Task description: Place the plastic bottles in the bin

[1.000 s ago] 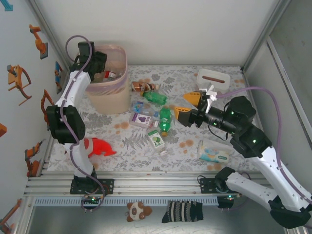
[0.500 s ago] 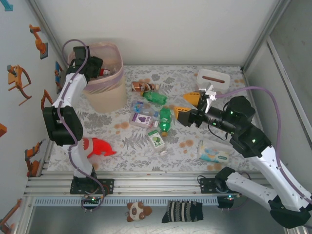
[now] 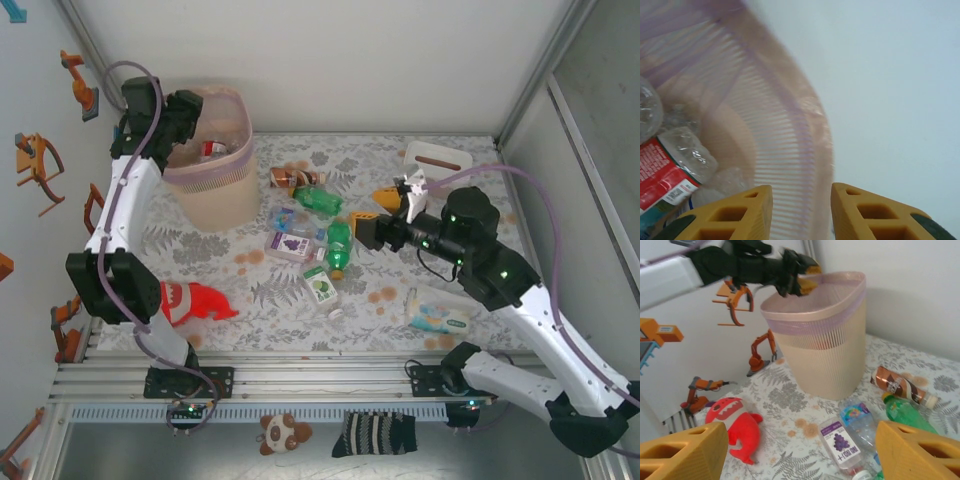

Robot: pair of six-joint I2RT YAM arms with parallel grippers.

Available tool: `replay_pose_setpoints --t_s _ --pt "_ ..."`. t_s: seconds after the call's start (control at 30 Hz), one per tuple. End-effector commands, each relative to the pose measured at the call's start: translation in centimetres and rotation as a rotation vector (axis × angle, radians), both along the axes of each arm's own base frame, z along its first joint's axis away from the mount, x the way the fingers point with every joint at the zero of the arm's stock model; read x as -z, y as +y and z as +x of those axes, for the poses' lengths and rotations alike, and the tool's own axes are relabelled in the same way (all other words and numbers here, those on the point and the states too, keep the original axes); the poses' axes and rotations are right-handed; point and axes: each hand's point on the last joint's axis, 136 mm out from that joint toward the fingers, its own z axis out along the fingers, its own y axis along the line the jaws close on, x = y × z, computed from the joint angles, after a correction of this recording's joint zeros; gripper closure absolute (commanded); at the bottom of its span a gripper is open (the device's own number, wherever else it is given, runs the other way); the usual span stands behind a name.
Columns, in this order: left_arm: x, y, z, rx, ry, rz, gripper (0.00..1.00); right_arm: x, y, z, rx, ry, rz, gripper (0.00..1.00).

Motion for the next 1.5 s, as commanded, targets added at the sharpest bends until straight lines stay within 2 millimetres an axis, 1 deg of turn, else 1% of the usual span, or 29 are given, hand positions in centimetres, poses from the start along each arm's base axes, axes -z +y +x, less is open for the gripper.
replay_pose_setpoints --t_s 0.0,0.13,0.23,0.37,0.5,0.7,0.8,0.93,1.07,1.17,1.3,1.47 --pt "-3.1 -1.5 -2.6 0.103 -0.086 0.083 0.63 0.4 -0.8 2.0 0.124 0.068 -0.036 0.26" --pt "-5.1 -2.5 -5.5 0.161 -0.183 0.141 0.59 3.0 -0.8 4.3 0.225 0.176 -0.107 0.28" --pt "-5.3 -3.5 -8.0 0.224 -0.250 0.224 0.57 5.1 -0.6 5.8 0.277 0.245 -0.153 0.29" --pt "-3.9 -4.3 -11.5 0.289 -0.256 0.327 0.52 8.0 -0.5 7.8 0.361 0.339 -0.224 0.29" --pt "-2.6 -4.9 -14.8 0.348 -0.259 0.379 0.52 11.0 0.6 9.3 0.366 0.404 -0.301 0.29" --pt "-0.5 -4.5 -18.7 0.366 -0.231 0.381 0.51 14.8 1.7 12.1 0.392 0.472 -0.377 0.28" --pt "0.0 -4.3 -20.2 0.370 -0.227 0.380 0.51 17.1 2.2 13.5 0.405 0.523 -0.403 0.27" --pt "0.2 -4.0 -21.6 0.367 -0.223 0.374 0.51 20.4 2.4 15.3 0.441 0.605 -0.426 0.26" --pt "0.4 -3.8 -22.5 0.362 -0.223 0.369 0.50 23.8 2.5 16.5 0.468 0.699 -0.441 0.23" --pt "0.6 -3.8 -22.8 0.363 -0.220 0.365 0.50 26.3 2.7 17.2 0.490 0.755 -0.463 0.19" --pt "0.9 -4.0 -22.7 0.376 -0.211 0.357 0.49 29.2 2.6 17.6 0.527 0.832 -0.479 0.18" --pt "1.5 -4.3 -22.6 0.393 -0.198 0.351 0.49 31.9 2.8 17.8 0.540 0.892 -0.499 0.18"
